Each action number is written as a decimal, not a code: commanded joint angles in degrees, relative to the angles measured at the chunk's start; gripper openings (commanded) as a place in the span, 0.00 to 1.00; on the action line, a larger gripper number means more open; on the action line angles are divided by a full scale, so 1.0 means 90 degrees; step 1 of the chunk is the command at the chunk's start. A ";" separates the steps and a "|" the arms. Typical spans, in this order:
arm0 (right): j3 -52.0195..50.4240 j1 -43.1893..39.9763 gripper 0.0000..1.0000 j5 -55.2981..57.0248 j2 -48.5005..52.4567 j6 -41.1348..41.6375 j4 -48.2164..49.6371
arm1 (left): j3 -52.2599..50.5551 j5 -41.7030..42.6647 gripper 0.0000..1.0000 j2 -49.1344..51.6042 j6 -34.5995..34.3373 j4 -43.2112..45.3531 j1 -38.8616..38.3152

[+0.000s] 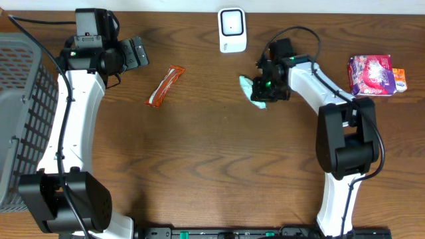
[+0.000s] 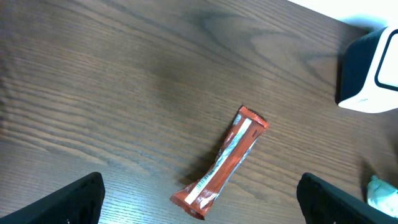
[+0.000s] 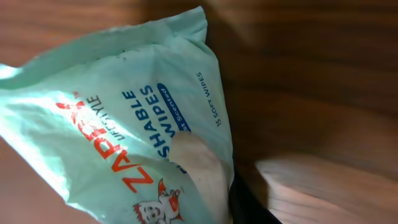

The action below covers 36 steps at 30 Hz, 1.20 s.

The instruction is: Scan the item barcode

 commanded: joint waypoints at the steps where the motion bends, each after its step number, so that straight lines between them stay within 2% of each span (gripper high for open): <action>1: -0.0049 0.0296 0.05 0.2324 0.0073 0.0974 -0.0126 | -0.0015 -0.0056 0.98 0.0058 0.0034 -0.0002 0.0010; 4: -0.0049 0.0670 0.13 0.2958 0.0073 0.1020 -0.0078 | -0.0015 -0.0053 0.98 0.0058 0.0034 -0.0002 0.0010; 5: -0.0049 0.0794 0.19 0.3031 0.0073 0.1018 -0.0024 | -0.0015 -0.0053 0.98 0.0058 0.0034 -0.0002 0.0010; 7: -0.0049 0.1052 0.45 0.3028 0.0073 0.1018 0.0124 | -0.0015 -0.0053 0.98 0.0058 0.0034 -0.0002 0.0010; 10: -0.0049 0.1382 0.65 0.3043 0.0073 0.1013 0.0289 | -0.0015 -0.0053 0.98 0.0058 0.0034 -0.0002 0.0010; 17: 0.0066 0.1608 0.81 0.3631 0.0058 0.1018 0.0287 | -0.0015 -0.0053 0.98 0.0058 0.0034 -0.0002 0.0010; 27: 0.1450 0.1010 0.81 0.2596 -0.0010 0.1090 -0.0685 | -0.0015 -0.0056 0.98 0.0058 0.0034 0.0000 0.0010; 32: 0.1588 0.0780 0.60 0.2118 -0.0005 0.1081 -0.0692 | -0.0015 -0.0053 0.98 0.0070 0.0034 0.0000 0.0010; 36: 0.1520 0.0629 0.30 0.2089 -0.0005 0.1088 -0.0884 | -0.0015 -0.0053 0.98 0.0070 0.0034 0.0000 0.0010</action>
